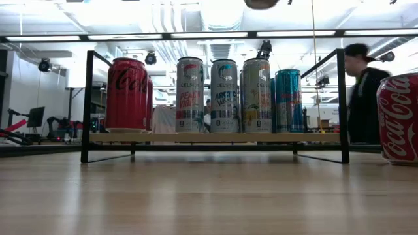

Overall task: Place canned beverage on shelf
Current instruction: Put the white and yellow soda can on the shelf aligned with the other white and yellow soda can

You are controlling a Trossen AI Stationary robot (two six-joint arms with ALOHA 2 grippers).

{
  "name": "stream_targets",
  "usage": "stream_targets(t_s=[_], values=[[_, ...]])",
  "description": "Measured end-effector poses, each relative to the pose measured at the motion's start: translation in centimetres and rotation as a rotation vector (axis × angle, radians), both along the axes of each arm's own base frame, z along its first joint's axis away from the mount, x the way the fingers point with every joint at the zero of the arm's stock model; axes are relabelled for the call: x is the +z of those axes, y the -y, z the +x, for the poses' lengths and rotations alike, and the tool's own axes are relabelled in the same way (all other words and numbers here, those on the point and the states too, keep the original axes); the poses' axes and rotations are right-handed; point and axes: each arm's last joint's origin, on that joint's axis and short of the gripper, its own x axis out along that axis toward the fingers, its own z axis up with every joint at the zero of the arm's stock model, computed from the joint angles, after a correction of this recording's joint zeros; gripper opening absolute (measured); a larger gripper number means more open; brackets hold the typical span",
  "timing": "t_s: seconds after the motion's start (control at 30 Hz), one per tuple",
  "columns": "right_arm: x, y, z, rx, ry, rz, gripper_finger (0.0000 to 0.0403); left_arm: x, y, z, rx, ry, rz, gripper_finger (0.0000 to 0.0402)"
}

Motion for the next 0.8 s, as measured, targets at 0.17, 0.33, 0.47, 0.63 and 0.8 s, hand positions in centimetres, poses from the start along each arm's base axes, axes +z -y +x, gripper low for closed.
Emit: stream_targets(t_s=[0.17, 0.33, 0.47, 0.63, 0.8], values=[[-1.2, 0.7, 0.0, 0.031, -0.06, 0.136, 0.0249, 0.6, 0.6, -1.5, -0.031, -0.003, 0.021, 0.0355], [-2.4, 0.7, 0.2, -0.009, -0.072, 0.196, 0.0249, 1.9, 0.1, -5.2, -0.083, 0.053, -0.019, 0.0355], [-3.4, 0.6, 0.3, -0.047, -0.049, 0.224, 0.0249, 2.7, -0.5, -8.3, -0.139, 0.101, -0.06, 0.0355], [-5.2, 0.6, 0.5, -0.098, -0.023, 0.239, 0.0249, 3.2, -1.3, -11.1, -0.207, 0.155, -0.111, 0.0355], [-7.2, 0.7, 0.7, -0.153, 0.015, 0.259, 0.0249, 3.2, -2.2, -12.3, -0.218, 0.182, -0.145, 0.0355]])
